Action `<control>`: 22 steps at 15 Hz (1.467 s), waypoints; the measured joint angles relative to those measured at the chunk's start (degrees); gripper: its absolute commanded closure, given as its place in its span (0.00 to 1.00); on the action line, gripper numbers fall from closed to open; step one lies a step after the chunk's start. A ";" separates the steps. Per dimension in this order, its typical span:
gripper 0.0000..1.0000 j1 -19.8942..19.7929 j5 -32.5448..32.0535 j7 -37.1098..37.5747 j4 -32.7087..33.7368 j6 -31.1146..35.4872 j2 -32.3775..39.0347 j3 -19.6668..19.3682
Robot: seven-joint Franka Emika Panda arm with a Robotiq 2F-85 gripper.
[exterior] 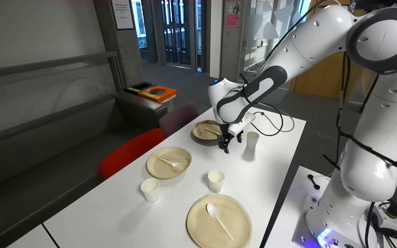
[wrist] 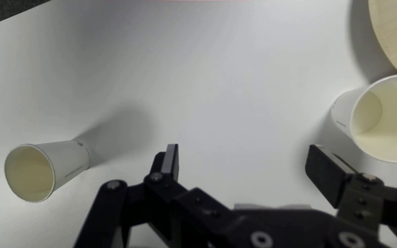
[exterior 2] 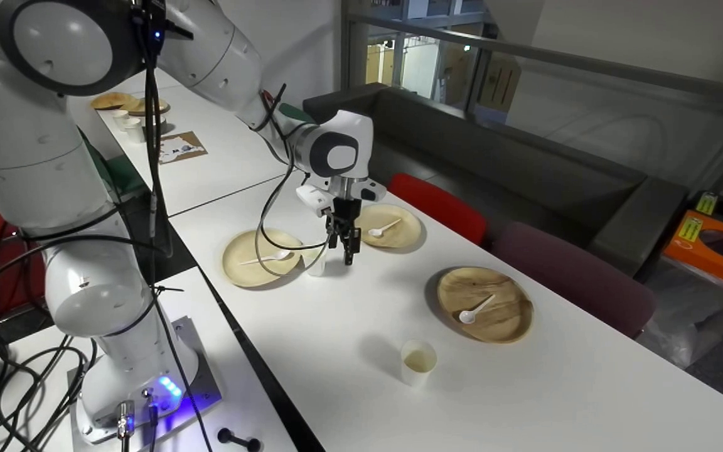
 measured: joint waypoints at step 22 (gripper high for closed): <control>0.00 4.94 2.78 -2.66 -0.95 2.32 6.57 3.40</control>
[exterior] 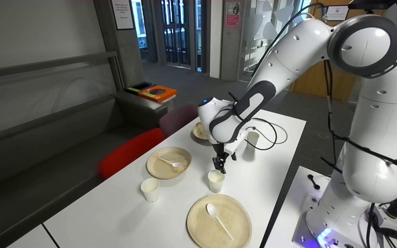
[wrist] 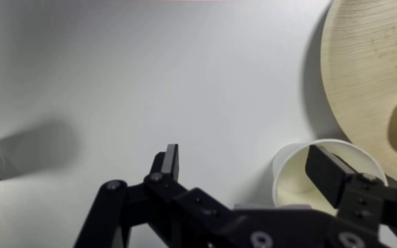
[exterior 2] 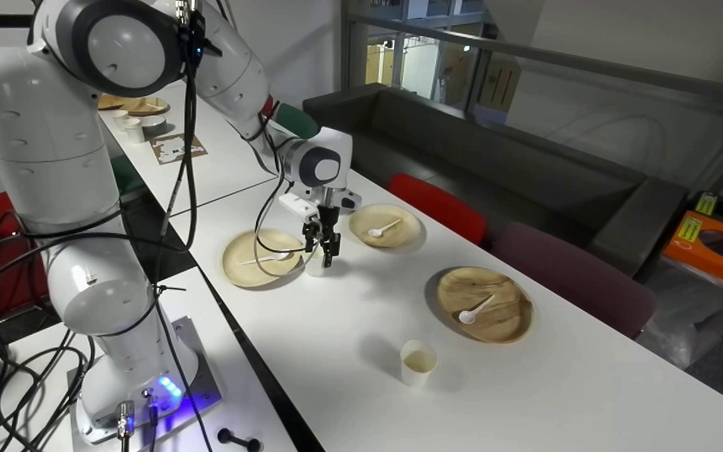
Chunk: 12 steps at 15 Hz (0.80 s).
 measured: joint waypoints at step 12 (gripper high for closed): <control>0.78 1.49 -0.29 0.66 0.51 6.81 7.36 -0.60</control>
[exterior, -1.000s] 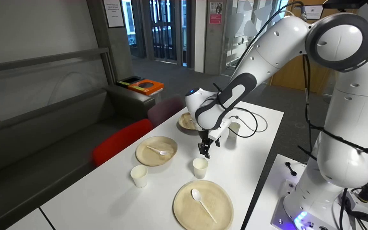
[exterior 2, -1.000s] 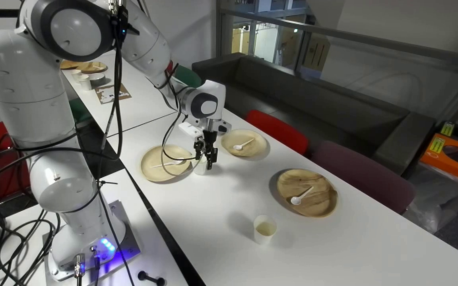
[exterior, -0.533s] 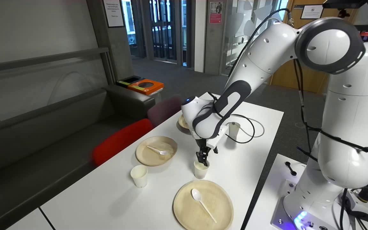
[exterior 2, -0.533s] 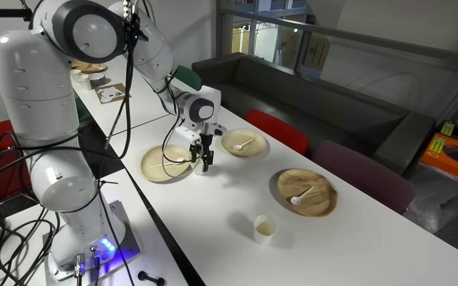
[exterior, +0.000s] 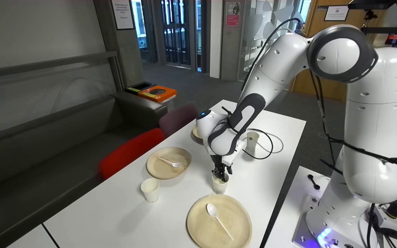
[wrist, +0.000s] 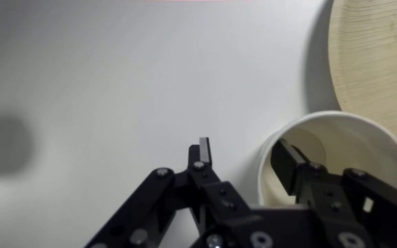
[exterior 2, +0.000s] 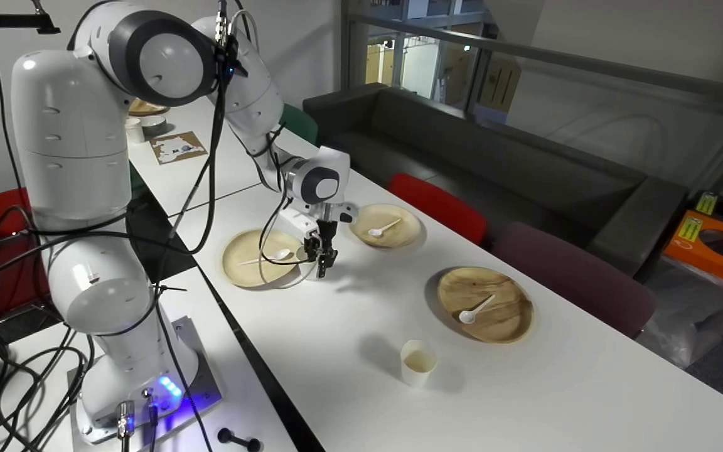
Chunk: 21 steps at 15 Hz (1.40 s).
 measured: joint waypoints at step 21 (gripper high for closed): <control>0.99 -19.57 22.97 -11.95 -4.89 -1.32 -15.47 -17.24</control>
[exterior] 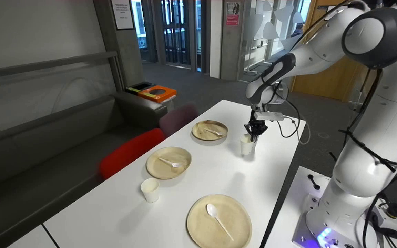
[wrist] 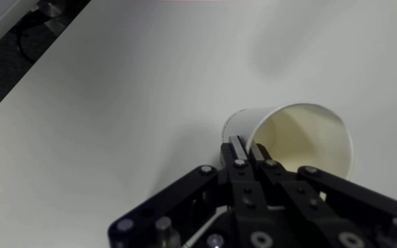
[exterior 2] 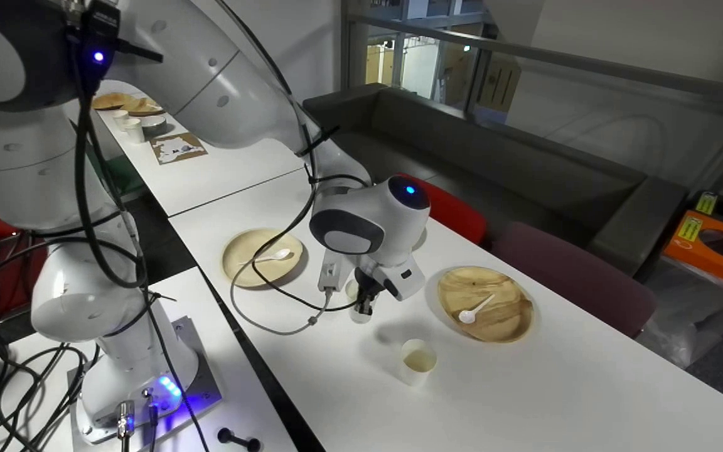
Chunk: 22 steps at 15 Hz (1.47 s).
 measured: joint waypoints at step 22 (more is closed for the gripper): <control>0.99 -6.60 1.67 25.42 7.79 1.00 1.16 -3.62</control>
